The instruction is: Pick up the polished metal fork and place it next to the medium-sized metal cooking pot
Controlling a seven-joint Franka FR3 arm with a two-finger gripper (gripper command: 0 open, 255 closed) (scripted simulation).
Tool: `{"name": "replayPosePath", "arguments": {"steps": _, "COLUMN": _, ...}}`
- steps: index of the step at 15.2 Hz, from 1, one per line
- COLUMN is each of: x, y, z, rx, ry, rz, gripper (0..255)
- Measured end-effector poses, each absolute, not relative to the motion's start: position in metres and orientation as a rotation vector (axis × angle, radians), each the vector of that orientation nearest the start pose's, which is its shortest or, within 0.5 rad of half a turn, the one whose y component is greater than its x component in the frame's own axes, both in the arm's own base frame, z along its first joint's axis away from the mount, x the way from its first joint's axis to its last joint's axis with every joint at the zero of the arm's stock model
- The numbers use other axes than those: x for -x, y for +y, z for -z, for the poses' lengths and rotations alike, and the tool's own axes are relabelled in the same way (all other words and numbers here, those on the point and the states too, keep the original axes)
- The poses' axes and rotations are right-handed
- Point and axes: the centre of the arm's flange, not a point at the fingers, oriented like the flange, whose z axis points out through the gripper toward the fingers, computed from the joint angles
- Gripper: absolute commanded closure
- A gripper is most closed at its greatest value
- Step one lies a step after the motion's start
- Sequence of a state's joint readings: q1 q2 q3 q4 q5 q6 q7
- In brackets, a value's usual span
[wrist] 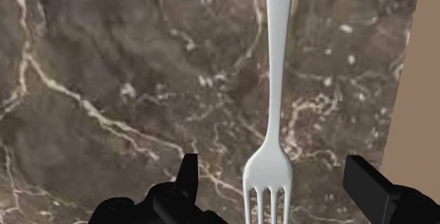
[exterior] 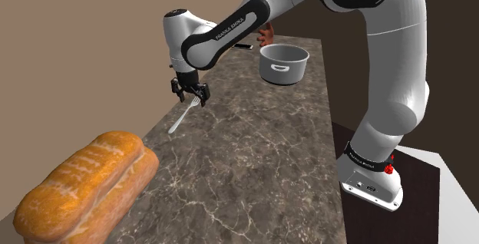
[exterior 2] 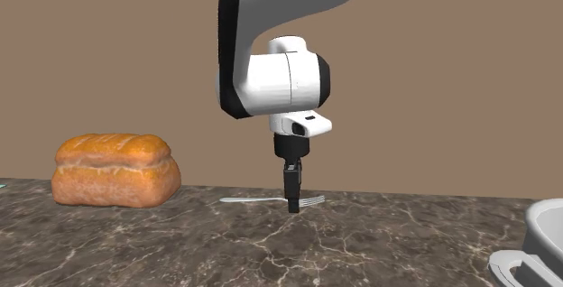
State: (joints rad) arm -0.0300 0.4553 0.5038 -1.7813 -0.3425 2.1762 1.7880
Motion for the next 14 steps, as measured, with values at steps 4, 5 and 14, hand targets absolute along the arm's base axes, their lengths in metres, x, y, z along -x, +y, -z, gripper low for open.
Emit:
{"name": "replayPosePath", "arguments": {"steps": 4, "x": -0.593, "y": 0.260, "z": -0.331, "rx": 2.653, "ry": 1.742, "rz": 0.101, "gripper": 255}}
{"name": "replayPosePath", "arguments": {"steps": 5, "x": -0.593, "y": 0.260, "z": -0.332, "rx": 2.654, "ry": 1.743, "rz": 0.100, "gripper": 255}}
{"name": "replayPosePath", "arguments": {"steps": 14, "x": -0.595, "y": 0.259, "z": -0.339, "rx": 2.643, "ry": 1.736, "rz": 0.103, "gripper": 255}}
